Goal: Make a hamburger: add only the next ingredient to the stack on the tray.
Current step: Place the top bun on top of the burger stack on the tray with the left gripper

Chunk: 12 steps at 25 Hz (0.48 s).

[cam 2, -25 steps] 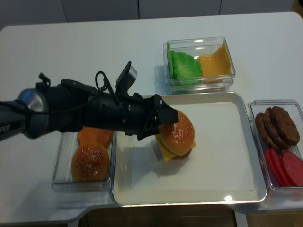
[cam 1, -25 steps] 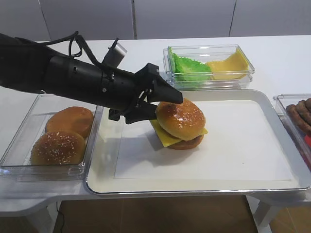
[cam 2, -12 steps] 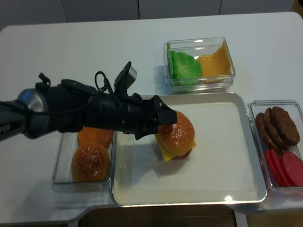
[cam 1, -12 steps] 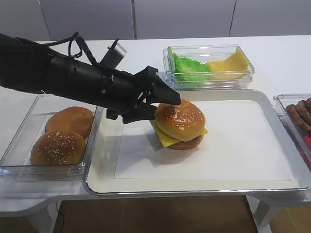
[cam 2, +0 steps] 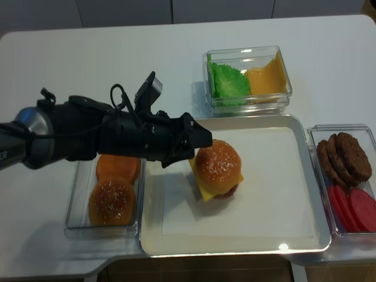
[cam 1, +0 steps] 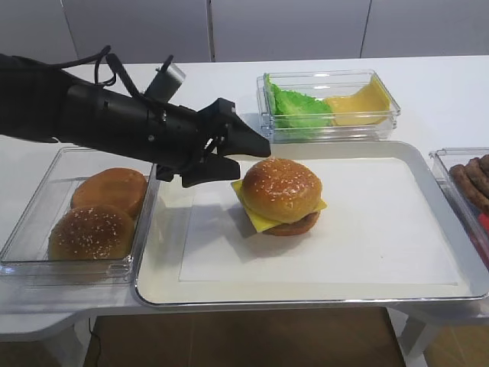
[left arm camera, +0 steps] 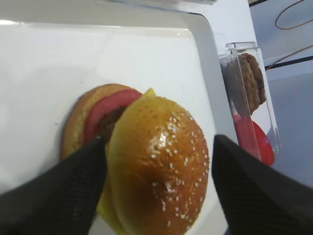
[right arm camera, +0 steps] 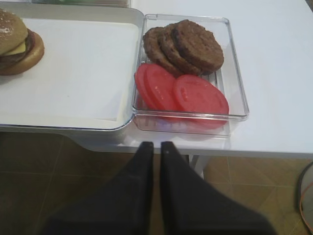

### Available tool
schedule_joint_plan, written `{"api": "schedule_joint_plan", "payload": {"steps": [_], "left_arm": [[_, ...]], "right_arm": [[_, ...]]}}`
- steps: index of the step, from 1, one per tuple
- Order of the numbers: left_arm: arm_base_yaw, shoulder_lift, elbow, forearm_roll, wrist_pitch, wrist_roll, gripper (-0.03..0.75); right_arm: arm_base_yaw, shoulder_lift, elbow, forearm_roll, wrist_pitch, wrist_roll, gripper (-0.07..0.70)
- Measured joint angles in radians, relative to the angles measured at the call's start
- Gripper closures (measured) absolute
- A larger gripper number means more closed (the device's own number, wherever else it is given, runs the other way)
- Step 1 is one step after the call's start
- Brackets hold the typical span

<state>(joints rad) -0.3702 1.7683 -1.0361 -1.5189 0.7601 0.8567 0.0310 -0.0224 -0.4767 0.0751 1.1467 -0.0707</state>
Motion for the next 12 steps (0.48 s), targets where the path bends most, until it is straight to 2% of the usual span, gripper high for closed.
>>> {"api": "schedule_joint_plan", "payload": {"steps": [10, 12], "left_arm": [[0.039, -0.128, 0.000, 0.132, -0.076, 0.006, 0.217], [0.045, -0.172, 0.000, 0.184, -0.089, -0.021, 0.217]], "right_arm": [[0.000, 0.000, 0.000, 0.000, 0.000, 0.000, 0.632], [0.000, 0.000, 0.000, 0.000, 0.000, 0.000, 0.633]]}}
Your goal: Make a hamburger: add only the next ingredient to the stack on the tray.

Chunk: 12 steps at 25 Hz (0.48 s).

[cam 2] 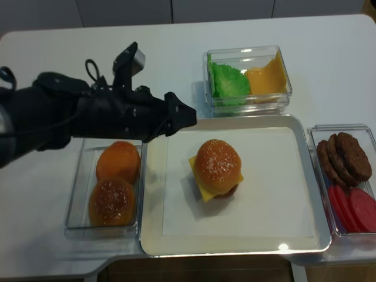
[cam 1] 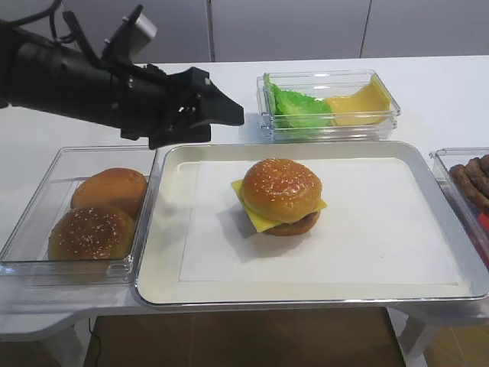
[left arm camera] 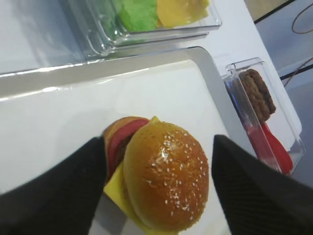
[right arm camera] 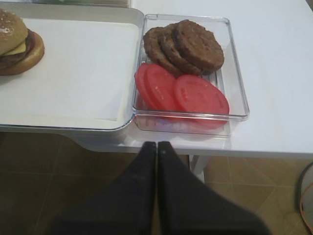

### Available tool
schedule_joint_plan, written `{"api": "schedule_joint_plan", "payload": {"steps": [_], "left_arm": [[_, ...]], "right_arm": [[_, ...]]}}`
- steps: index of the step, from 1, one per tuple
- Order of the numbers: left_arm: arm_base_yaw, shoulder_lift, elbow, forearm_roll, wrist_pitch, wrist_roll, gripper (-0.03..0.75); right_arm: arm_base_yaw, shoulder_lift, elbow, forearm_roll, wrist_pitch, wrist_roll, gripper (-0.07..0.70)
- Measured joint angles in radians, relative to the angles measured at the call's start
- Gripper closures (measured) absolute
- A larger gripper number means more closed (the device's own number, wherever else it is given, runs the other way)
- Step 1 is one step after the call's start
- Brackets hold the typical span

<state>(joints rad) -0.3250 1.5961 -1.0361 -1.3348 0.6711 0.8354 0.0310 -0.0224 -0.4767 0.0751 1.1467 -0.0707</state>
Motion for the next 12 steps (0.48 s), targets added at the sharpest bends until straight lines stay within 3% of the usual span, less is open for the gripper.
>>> {"api": "schedule_joint_plan", "payload": {"steps": [3, 7, 12], "left_arm": [[0.010, -0.073, 0.000, 0.141, -0.032, -0.082, 0.217], [0.022, -0.178, 0.000, 0.392, -0.038, -0.278, 0.218], [0.048, -0.289, 0.000, 0.750, 0.035, -0.575, 0.223]], "right_arm": [[0.000, 0.000, 0.000, 0.000, 0.000, 0.000, 0.633], [0.000, 0.000, 0.000, 0.000, 0.000, 0.002, 0.633], [0.000, 0.000, 0.000, 0.000, 0.000, 0.002, 0.633]]}}
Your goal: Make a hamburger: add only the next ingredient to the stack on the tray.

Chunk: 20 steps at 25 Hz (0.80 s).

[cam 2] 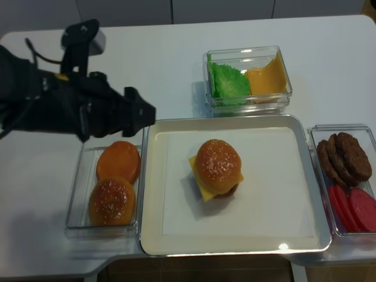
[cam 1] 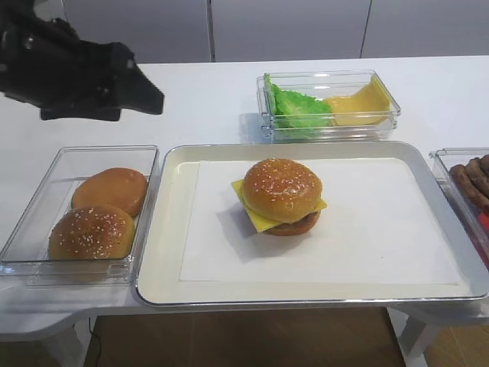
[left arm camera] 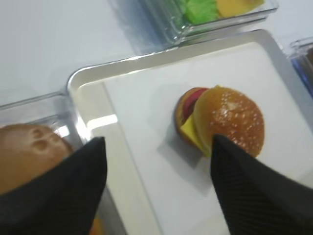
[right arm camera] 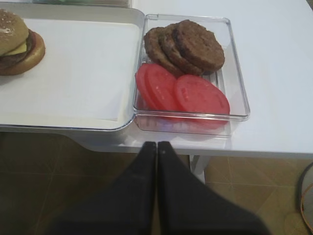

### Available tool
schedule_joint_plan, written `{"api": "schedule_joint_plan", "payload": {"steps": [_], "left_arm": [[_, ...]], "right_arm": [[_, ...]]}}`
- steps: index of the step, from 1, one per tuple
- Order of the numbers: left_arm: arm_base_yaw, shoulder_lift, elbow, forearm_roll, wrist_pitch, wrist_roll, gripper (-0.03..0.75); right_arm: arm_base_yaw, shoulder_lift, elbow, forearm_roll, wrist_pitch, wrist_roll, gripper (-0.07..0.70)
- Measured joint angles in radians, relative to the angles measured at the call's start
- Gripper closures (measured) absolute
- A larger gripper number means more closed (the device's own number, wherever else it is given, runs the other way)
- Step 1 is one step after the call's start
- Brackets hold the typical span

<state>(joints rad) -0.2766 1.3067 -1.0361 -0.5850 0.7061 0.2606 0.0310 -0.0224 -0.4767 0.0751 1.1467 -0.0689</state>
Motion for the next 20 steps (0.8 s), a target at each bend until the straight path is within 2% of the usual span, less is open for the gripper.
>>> {"api": "schedule_joint_plan", "payload": {"steps": [5, 9, 12, 20], "left_arm": [[0.020, -0.083, 0.000, 0.285, 0.149, -0.197, 0.225], [0.021, -0.135, 0.002, 0.436, 0.275, -0.294, 0.242], [0.021, -0.191, 0.003, 0.488, 0.335, -0.322, 0.255], [0.021, -0.369, 0.003, 0.579, 0.440, -0.396, 0.260]], "right_arm": [[0.000, 0.000, 0.000, 0.000, 0.000, 0.000, 0.633], [0.000, 0.000, 0.000, 0.000, 0.000, 0.000, 0.634], [0.000, 0.000, 0.000, 0.000, 0.000, 0.000, 0.634], [0.000, 0.000, 0.000, 0.000, 0.000, 0.000, 0.635]]}}
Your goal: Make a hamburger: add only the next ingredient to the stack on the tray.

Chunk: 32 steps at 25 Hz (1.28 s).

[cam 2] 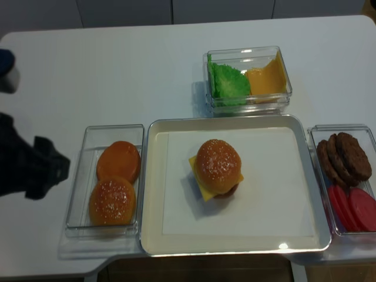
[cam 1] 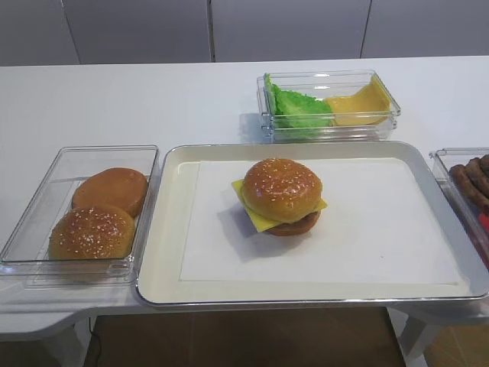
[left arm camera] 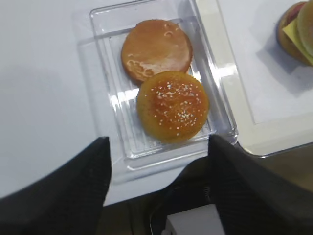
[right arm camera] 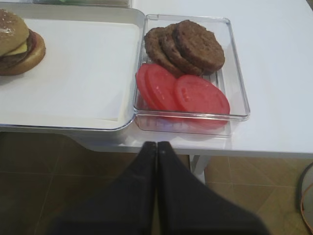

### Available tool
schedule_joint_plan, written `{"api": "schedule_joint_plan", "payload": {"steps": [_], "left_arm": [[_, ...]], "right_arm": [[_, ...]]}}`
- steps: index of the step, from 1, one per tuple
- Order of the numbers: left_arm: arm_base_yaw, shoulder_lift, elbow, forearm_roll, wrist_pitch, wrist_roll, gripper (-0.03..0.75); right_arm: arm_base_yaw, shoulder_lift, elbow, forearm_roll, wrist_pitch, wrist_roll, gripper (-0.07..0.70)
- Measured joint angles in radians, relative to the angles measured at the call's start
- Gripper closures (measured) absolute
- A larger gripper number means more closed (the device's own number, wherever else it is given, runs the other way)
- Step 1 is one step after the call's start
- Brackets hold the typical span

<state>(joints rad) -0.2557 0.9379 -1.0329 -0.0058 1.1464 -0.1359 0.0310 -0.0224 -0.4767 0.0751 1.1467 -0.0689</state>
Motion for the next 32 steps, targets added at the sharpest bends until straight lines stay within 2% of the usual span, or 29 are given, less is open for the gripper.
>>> {"api": "schedule_joint_plan", "payload": {"steps": [4, 12, 16, 29, 32], "left_arm": [[0.000, -0.078, 0.010, 0.052, 0.068, -0.013, 0.260], [0.000, -0.326, 0.183, 0.071, 0.109, -0.082, 0.260], [0.000, -0.463, 0.234, 0.072, 0.116, -0.090, 0.260], [0.000, -0.762, 0.245, 0.101, 0.127, -0.090, 0.261], [0.000, -0.815, 0.274, 0.114, 0.127, -0.090, 0.261]], "right_arm": [[0.000, 0.000, 0.000, 0.000, 0.000, 0.000, 0.635], [0.000, 0.000, 0.000, 0.000, 0.000, 0.000, 0.635], [0.000, 0.000, 0.000, 0.000, 0.000, 0.000, 0.635], [0.000, 0.000, 0.000, 0.000, 0.000, 0.000, 0.636], [0.000, 0.000, 0.000, 0.000, 0.000, -0.002, 0.636]]}}
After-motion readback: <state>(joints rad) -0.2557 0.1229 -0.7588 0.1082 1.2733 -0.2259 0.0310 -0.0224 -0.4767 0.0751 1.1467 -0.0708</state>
